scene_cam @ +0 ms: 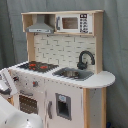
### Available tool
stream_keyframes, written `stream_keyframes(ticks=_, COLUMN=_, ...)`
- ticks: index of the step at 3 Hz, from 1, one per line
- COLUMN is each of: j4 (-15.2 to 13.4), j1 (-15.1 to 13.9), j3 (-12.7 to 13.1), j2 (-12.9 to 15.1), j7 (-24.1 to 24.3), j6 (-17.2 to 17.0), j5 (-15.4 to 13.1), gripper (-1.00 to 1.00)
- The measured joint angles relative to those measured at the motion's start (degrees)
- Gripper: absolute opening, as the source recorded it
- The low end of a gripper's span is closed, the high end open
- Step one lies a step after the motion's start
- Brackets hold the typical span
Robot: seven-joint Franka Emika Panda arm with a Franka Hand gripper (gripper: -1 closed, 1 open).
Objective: Play with the kitchen
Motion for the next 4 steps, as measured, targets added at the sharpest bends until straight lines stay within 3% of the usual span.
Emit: stream_keyframes(ticks=4, j4=0.1, j1=0.0, j3=0.0, j2=-0.3, j7=-26.0, j6=-0.3, j5=-0.9, gripper=-1.00)
